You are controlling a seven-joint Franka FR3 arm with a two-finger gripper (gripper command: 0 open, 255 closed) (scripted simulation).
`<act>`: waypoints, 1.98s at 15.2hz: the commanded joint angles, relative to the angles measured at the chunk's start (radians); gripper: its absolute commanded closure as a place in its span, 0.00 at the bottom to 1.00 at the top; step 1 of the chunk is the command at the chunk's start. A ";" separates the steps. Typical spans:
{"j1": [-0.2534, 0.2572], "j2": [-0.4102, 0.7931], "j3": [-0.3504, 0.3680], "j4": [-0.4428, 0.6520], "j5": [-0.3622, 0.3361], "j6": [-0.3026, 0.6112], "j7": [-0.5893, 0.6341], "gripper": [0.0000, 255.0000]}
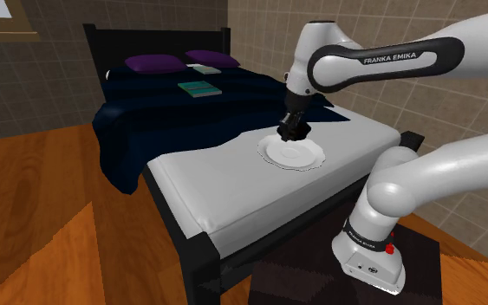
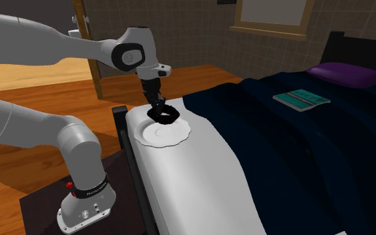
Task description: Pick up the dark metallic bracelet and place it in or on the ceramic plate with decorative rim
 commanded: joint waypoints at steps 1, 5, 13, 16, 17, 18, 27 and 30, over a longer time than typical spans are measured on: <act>0.003 -0.007 0.006 -0.027 0.004 0.020 0.008 1.00; 0.002 0.002 0.005 -0.076 0.002 0.078 0.010 1.00; 0.001 0.023 0.004 -0.139 -0.001 0.162 0.012 1.00; 0.001 0.023 0.004 -0.139 -0.001 0.162 0.012 1.00; 0.001 0.023 0.004 -0.139 -0.001 0.162 0.012 1.00; 0.001 0.023 0.004 -0.139 -0.001 0.162 0.012 1.00; 0.004 -0.021 0.008 -0.061 0.004 0.040 0.011 0.00; 0.005 -0.029 0.009 -0.039 0.005 0.010 0.011 0.00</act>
